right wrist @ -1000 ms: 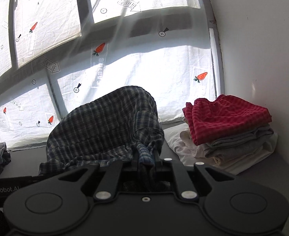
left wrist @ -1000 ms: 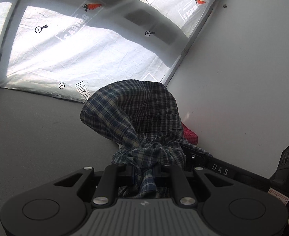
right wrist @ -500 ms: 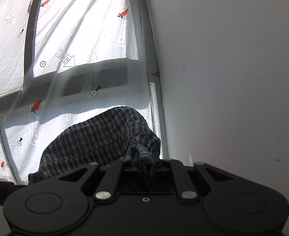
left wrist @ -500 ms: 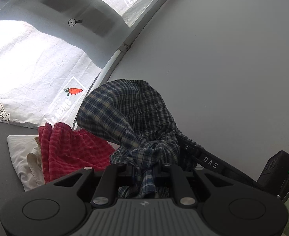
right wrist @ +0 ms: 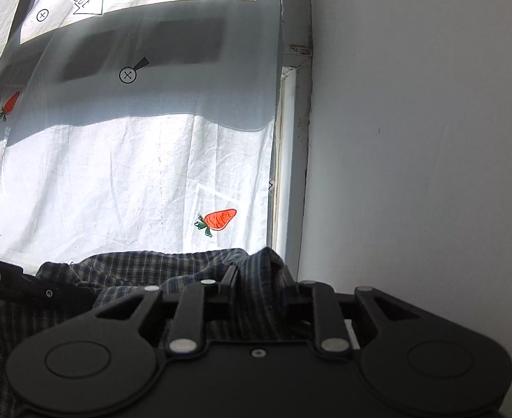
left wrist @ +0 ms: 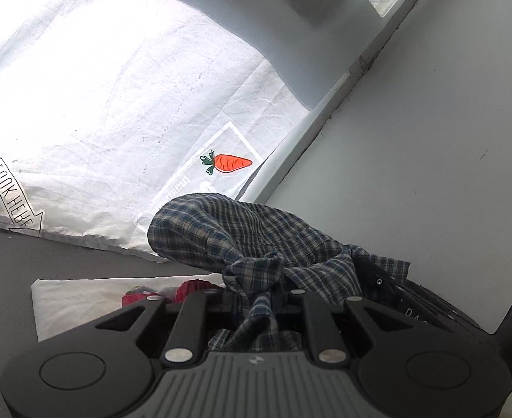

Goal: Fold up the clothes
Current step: 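Carry the held shirt with both tools toward the stack of folded clothes, then lower the shirt onto the folded clothes stack and open both tools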

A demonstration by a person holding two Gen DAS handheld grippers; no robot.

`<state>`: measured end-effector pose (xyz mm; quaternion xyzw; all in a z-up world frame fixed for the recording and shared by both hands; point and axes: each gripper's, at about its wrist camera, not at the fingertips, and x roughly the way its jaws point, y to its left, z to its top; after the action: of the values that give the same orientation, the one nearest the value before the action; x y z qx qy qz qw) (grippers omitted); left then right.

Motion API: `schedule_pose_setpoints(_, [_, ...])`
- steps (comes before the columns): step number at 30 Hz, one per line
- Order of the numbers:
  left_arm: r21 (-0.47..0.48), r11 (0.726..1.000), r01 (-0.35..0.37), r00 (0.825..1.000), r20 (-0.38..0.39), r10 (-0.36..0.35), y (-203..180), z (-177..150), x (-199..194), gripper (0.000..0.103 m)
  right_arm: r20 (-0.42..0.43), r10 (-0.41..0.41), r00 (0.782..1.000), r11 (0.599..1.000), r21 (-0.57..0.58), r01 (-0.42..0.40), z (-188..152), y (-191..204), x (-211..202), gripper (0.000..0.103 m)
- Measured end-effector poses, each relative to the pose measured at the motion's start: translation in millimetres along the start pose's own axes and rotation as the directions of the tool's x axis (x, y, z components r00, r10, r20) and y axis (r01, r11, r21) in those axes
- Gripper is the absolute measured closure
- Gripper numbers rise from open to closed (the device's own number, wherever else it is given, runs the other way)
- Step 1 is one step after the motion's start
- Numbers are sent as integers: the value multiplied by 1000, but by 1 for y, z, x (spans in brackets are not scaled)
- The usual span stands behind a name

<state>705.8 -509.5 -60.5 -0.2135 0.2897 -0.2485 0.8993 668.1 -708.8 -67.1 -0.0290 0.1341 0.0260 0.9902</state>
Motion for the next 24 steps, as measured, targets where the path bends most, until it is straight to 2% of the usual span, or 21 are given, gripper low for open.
schedule_pose_setpoints(2, [0,999,-48,999,-7,48,7,2,8,73,-38,-18,999,1000,-12,17,-7,2,16,65])
schedule_pose_setpoints(4, [-22,996,-82,997,-1,82,13,7,10,65,-40,-46,998,999,9,46,-8,-2,20,56])
schedule_pose_setpoints(5, [-29,992,-121,992,17,122,14,11,8,57,-38,-58,998,998,18,59,-8,-4,20,49])
schedule_pose_setpoints(6, [-33,983,-179,982,47,180,13,14,5,53,-14,-60,998,998,18,60,-7,-5,15,45])
schedule_pose_setpoints(8, [-9,974,-228,968,102,228,8,24,-4,52,37,-64,997,998,17,63,-4,-8,3,25])
schedule_pose_setpoints(9, [3,968,-250,960,129,248,5,29,-8,52,75,-78,994,997,-1,78,-1,-8,-4,24])
schedule_pose_setpoints(10, [14,962,-273,951,157,267,2,34,-13,52,99,-83,992,996,-18,85,0,-7,-12,24])
schedule_pose_setpoints(12, [54,969,-243,958,171,231,-10,36,-22,52,126,-51,991,996,-67,60,2,-3,-24,38])
schedule_pose_setpoints(13, [69,974,-217,964,169,203,-19,34,-26,52,106,-11,994,996,-85,20,3,-1,-24,61])
schedule_pose_setpoints(14, [82,979,-189,971,162,174,-27,28,-28,52,86,29,996,994,-103,-20,4,2,-23,73])
schedule_pose_setpoints(15, [85,982,-171,975,156,156,-32,20,-25,52,66,64,996,991,-118,-56,5,5,-23,74])
schedule_pose_setpoints(16, [87,984,-154,979,149,140,-38,12,-22,52,50,66,997,992,-115,-60,2,7,-18,74])
schedule_pose_setpoints(17, [79,982,-173,976,146,160,-41,2,-16,52,18,55,998,994,-95,-53,-2,8,-7,74])
schedule_pose_setpoints(20, [22,949,-315,943,121,311,-31,-19,11,52,-143,22,990,1000,2,-22,-26,3,28,71])
schedule_pose_setpoints(23, [-88,933,-350,934,44,354,6,-29,33,52,-235,5,972,1000,24,0,-50,0,52,68])
schedule_pose_setpoints(24, [-102,932,-349,934,41,354,14,-32,37,52,-236,-3,972,1000,15,7,-55,2,56,68])
